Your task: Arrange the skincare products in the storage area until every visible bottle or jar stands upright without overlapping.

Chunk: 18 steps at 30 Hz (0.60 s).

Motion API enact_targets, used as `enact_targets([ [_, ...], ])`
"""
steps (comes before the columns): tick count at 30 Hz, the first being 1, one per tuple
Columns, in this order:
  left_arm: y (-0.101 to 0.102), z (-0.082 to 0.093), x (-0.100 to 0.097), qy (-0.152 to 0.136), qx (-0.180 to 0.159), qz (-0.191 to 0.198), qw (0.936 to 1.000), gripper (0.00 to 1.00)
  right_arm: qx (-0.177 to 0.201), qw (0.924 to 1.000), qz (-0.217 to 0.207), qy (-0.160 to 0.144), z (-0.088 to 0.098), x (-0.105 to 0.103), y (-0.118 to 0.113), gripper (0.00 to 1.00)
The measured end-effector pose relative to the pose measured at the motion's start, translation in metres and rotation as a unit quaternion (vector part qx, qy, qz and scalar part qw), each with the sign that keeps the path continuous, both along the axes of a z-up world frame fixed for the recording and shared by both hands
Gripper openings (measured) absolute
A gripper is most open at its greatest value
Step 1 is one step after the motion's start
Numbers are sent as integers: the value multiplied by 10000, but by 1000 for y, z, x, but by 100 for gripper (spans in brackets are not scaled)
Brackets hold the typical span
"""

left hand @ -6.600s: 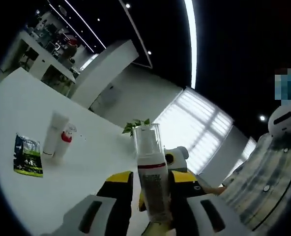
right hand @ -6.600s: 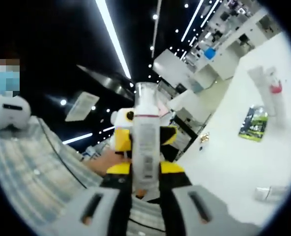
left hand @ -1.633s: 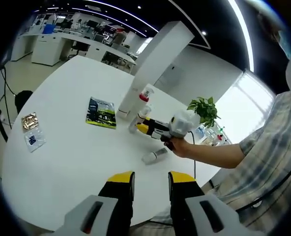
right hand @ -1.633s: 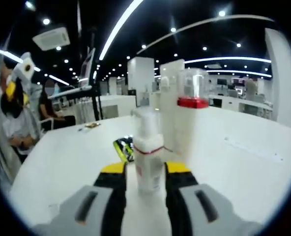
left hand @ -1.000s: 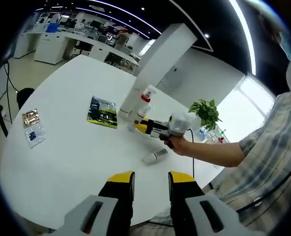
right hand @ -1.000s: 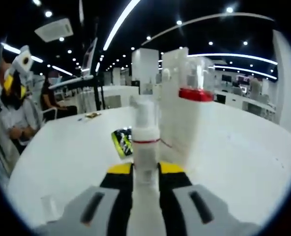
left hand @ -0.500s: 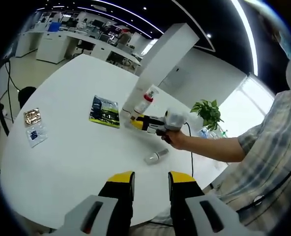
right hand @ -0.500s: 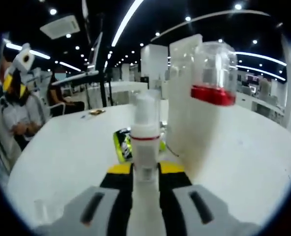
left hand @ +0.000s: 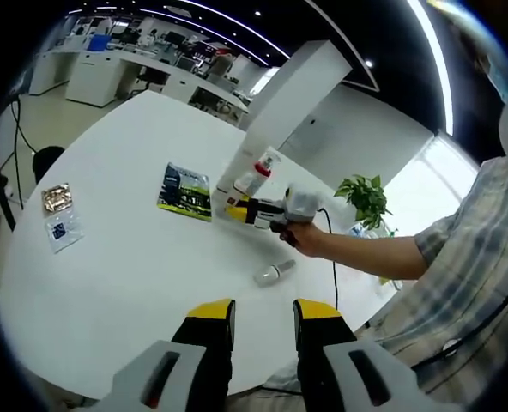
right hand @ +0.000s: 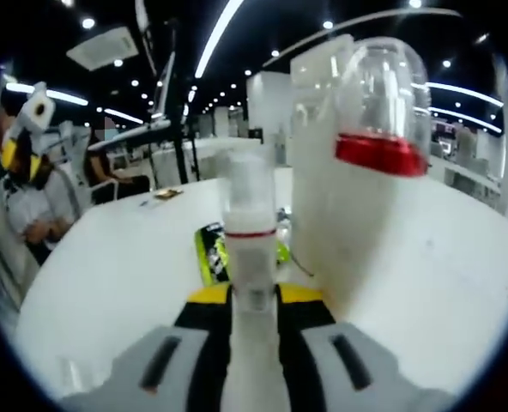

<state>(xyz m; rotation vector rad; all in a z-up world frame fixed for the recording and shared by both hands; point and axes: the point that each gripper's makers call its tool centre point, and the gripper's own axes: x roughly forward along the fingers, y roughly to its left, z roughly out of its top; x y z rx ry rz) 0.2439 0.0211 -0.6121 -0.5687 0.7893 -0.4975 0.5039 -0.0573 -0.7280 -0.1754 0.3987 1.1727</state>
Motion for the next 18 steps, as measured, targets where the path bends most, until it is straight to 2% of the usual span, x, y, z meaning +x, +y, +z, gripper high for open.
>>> enact_targets([
  [6, -2, -1, 0, 9, -36, -23, 10000, 28, 226, 9976, -491, 427, -1, -2, -8, 19],
  [8, -3, -2, -2, 20, -55, -27, 10000, 28, 351, 9942, -696, 746, -1, -4, -10, 19],
  [11, -3, -3, -3, 30, -52, -25, 10000, 28, 449, 9903, -854, 1001, -2, -5, -12, 19],
  [12, -3, -3, -4, 30, -58, -8, 10000, 28, 456, 9866, -952, 1245, -4, -8, -13, 19],
  [14, -3, -3, -6, 27, -56, 2, 10000, 28, 486, 9841, -958, 1416, -5, -12, -13, 19],
  [18, -4, -4, -8, 27, -63, 12, 10000, 28, 500, 9842, -738, 1531, -3, -27, -6, 15],
])
